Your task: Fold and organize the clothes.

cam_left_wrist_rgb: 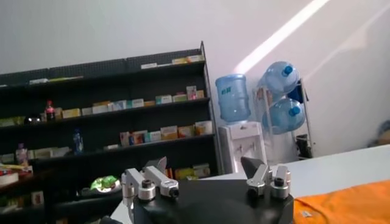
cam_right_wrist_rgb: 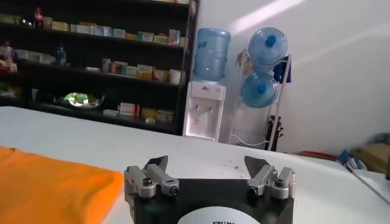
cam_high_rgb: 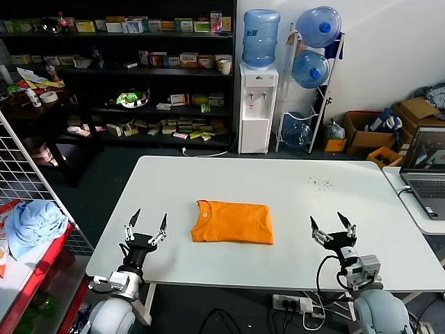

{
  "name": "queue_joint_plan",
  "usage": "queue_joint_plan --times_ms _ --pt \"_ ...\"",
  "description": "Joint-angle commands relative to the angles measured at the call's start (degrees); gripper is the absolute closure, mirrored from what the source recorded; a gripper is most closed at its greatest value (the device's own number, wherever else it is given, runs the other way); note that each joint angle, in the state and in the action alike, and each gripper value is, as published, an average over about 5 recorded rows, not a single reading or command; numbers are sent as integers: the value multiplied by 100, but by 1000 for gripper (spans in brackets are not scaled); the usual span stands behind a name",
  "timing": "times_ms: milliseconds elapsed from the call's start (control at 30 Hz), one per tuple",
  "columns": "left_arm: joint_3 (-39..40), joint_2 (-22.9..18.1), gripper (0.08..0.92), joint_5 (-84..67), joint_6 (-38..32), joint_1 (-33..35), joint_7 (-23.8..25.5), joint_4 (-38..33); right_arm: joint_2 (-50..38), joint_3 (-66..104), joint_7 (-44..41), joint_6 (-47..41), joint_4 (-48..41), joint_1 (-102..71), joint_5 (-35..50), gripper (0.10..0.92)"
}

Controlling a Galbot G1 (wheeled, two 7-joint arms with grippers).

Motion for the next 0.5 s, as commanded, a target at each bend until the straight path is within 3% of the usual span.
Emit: queue_joint_plan --times_ms 33,500 --pt "-349 -191 177 420 271 312 277 -214 383 324 -207 -223 175 -6 -323 203" --pt "-622 -317 177 551 506 450 328 -398 442 357 -215 -242 261 -102 -423 203"
